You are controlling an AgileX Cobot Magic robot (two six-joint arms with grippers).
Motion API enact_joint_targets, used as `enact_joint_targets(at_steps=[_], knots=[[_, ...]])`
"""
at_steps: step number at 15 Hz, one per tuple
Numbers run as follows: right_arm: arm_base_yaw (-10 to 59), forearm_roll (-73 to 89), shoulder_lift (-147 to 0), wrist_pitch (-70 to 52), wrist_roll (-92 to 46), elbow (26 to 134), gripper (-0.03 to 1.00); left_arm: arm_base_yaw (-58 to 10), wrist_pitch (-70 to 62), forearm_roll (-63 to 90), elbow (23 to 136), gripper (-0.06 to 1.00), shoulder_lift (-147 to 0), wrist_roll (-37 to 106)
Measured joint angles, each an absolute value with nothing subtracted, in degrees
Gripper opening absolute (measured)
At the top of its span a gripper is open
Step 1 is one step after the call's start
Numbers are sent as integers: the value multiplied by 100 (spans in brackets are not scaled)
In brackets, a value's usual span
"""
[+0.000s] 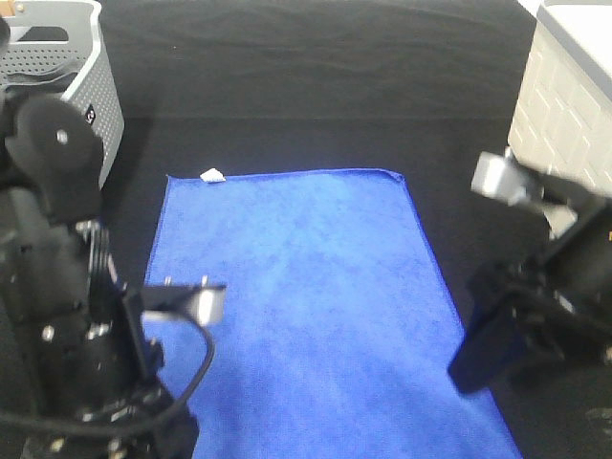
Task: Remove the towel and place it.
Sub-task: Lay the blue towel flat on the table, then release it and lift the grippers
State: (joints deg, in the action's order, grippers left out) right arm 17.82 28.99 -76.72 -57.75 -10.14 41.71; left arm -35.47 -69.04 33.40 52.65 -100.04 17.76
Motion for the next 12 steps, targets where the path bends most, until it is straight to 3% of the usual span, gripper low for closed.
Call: enact_joint_targets(at_steps=[2, 5, 8, 10, 12], knots=[[1536, 2286, -7660, -5649, -636, 4790, 62, -3518, -6864, 2848, 5861, 72, -9969, 1702], [676, 2108, -8079, -5655, -819, 5833, 62, -2945, -6732, 2355, 6904, 72, -10130, 1524], [510, 2045, -8973, -5901, -1043, 6984, 63, -2114, -6497, 2292, 8044, 73, -10634, 1501], [510, 2040, -9672, -6108, -1129, 7850, 72, -1811, -6348, 2257, 8761, 75, -11121, 1501], [510, 2051, -10462, -6394, -1306, 8663, 74, -1656, -6245, 2280, 9379, 76, -11648, 1495]])
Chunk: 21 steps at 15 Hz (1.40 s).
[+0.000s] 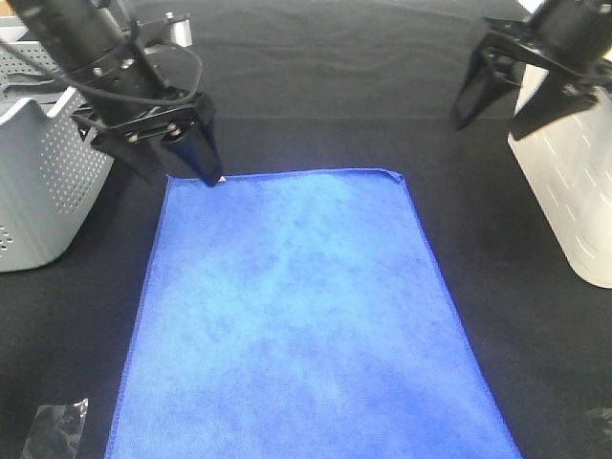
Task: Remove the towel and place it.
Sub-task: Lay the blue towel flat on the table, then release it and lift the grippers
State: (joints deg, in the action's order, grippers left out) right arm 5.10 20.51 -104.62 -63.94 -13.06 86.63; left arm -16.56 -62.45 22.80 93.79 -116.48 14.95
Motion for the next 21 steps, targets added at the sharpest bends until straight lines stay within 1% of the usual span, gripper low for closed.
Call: enact_joint_targets(at_steps=[4, 7, 8, 11, 16, 21], knots=[[504, 2080, -11809, -6784, -1707, 10176, 75, -1581, -6394, 2515, 10898, 76, -12869, 1438], [504, 2091, -12554, -6944, -1782, 10840, 75, -1409, -6887, 2630, 12084, 76, -13785, 1203], [504, 2126, -12765, -6950, -1833, 10978, 75, -1289, -6893, 2630, 12301, 76, -13974, 1117], [498, 2355, -13333, -6979, -1982, 11333, 75, -917, -6916, 2618, 12462, 76, -14244, 963], [498, 2636, -14009, -6979, -2034, 11981, 75, -498, -6979, 2687, 12468, 76, -14261, 894], [498, 2636, -14312, -6979, -2131, 12009, 75, -309, -6996, 2561, 12496, 76, -14519, 922]])
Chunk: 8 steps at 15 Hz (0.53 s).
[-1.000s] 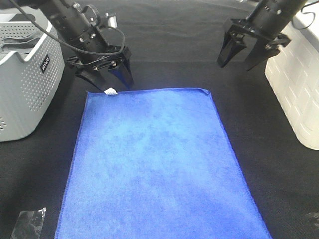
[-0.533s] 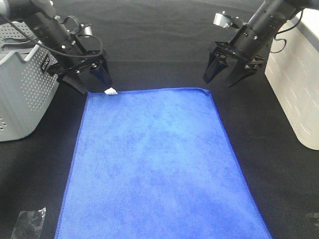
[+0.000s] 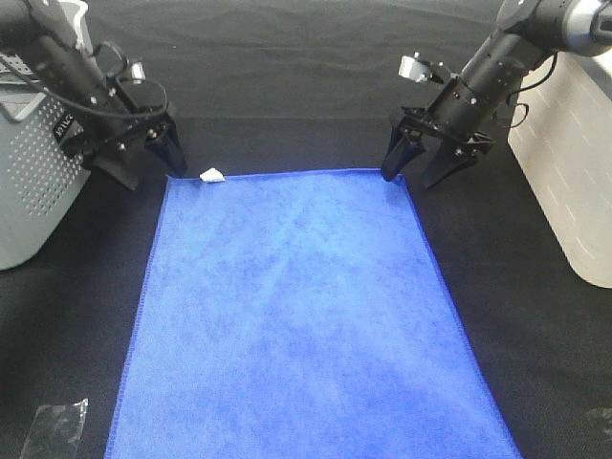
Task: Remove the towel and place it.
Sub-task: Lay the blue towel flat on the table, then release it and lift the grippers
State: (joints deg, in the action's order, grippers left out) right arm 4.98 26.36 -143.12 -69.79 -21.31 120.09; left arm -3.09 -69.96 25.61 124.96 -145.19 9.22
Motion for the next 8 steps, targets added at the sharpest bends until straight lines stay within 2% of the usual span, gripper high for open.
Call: enact_joint_targets(at_steps=[8], knots=[[498, 2641, -14490, -6343, -2263, 12009, 75, -281, -7002, 2727, 12525, 76, -14771, 1226]])
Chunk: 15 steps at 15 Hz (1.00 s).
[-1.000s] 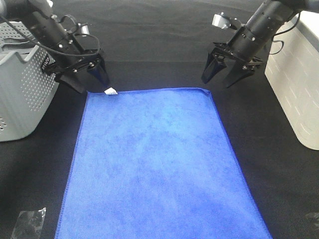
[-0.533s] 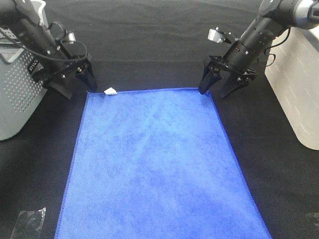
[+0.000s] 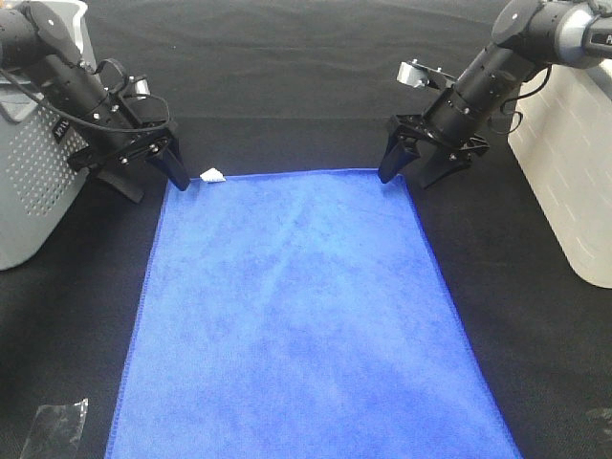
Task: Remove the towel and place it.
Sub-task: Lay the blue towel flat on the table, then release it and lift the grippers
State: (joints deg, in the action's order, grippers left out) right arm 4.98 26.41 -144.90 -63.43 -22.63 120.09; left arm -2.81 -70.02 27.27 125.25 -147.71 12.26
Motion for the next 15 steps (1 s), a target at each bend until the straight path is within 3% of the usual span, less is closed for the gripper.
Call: enact_joint_targets(at_steps=[11, 15], knots=[[487, 2338, -14565, -5942, -2212, 12026, 75, -424, -6927, 2618, 12531, 76, -14788, 1283], [579, 2229, -14599, -5942, -2172, 12066, 73, -762, -6623, 2727, 12531, 76, -14805, 1266]])
